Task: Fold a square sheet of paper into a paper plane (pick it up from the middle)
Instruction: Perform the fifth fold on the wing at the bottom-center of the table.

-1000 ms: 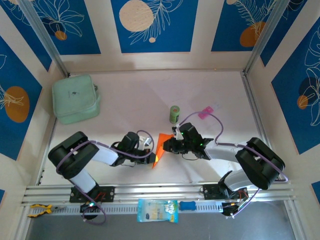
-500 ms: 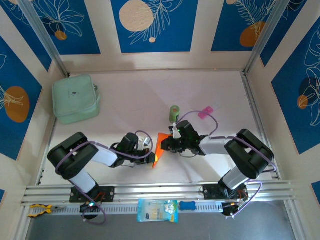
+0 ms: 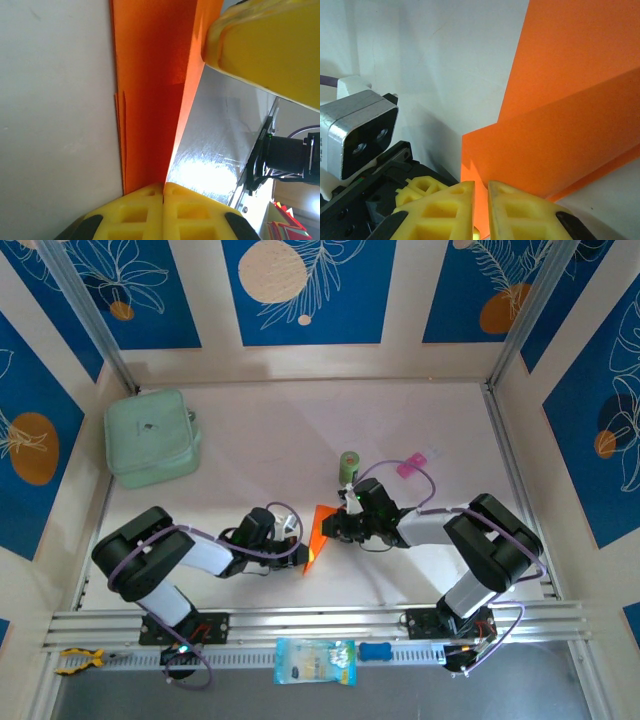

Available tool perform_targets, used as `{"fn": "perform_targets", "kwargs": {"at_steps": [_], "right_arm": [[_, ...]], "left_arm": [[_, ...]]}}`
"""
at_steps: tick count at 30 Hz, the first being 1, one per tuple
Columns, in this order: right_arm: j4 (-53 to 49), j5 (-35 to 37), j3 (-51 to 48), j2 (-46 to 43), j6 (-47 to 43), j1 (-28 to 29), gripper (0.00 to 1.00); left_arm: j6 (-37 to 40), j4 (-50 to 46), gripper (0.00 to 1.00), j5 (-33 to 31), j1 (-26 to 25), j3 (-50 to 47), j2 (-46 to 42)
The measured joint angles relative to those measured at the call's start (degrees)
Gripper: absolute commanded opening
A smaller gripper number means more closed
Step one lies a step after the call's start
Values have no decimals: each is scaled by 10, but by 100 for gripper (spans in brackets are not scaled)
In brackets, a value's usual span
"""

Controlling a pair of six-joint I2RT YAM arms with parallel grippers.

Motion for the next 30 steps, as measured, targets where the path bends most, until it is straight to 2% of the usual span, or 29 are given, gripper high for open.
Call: {"fn": "perform_targets", "kwargs": {"at_steps": [30], "right_arm": [[-7, -1, 32, 61, -2, 3, 15]], "left_arm": [[-4, 4, 0, 7, 4, 0, 5]]}}
